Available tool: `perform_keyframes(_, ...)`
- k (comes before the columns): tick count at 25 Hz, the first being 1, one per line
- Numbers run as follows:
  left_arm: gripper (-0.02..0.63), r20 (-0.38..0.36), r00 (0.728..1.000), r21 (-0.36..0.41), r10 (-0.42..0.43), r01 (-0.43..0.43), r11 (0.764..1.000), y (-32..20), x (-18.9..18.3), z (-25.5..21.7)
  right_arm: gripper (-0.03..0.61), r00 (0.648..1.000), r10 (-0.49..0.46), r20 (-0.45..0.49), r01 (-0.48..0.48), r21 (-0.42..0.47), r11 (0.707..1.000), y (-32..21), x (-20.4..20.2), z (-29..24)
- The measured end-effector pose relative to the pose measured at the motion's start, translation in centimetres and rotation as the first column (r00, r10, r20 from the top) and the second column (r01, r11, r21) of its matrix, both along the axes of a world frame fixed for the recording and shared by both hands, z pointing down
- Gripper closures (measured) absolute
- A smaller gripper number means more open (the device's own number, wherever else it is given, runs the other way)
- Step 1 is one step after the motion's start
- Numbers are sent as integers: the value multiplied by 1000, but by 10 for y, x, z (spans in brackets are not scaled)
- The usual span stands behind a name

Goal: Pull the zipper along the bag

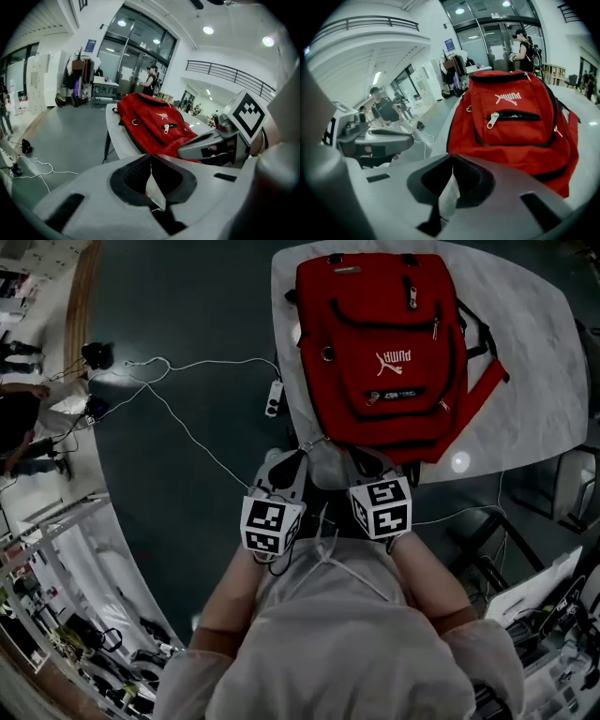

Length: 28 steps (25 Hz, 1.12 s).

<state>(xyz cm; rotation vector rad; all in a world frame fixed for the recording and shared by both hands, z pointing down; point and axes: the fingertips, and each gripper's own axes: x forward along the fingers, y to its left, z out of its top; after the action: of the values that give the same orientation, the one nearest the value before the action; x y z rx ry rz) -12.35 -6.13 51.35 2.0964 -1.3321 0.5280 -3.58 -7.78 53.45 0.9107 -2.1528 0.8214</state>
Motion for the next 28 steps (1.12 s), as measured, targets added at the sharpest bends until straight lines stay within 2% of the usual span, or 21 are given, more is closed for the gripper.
perform_keyframes(6, 592, -33, 988, -55, 153, -155, 986, 8, 1, 30, 551, 991, 98, -92, -102, -39, 994, 6, -3, 33)
perform_keyframes(11, 590, -30, 970, -76, 240, -242, 967, 0, 12, 47, 551, 987, 111, -114, -117, -46, 992, 4, -3, 50)
perform_keyframes(12, 578, -21, 965, -81, 262, -262, 962, -1, 16, 51, 551, 988, 109, -113, -115, -49, 992, 3, -3, 52)
perform_keyframes(14, 489, 3, 950, -99, 313, -311, 945, 0, 26, 57, 551, 989, 102, -109, -109, -57, 992, 2, -3, 53)
perform_keyframes(17, 463, 56, 923, -135, 380, -370, 919, 1, 38, 68, 551, 991, 89, -100, -96, -68, 993, 1, -4, 52)
perform_keyframes(21, 463, 107, 900, -183, 423, -400, 898, -2, 43, 79, 551, 994, 76, -79, -83, -88, 993, 2, -5, 52)
perform_keyframes(28, 486, 172, 886, -212, 430, -393, 895, -8, 40, 87, 551, 997, 65, -45, -69, -110, 992, -1, -4, 54)
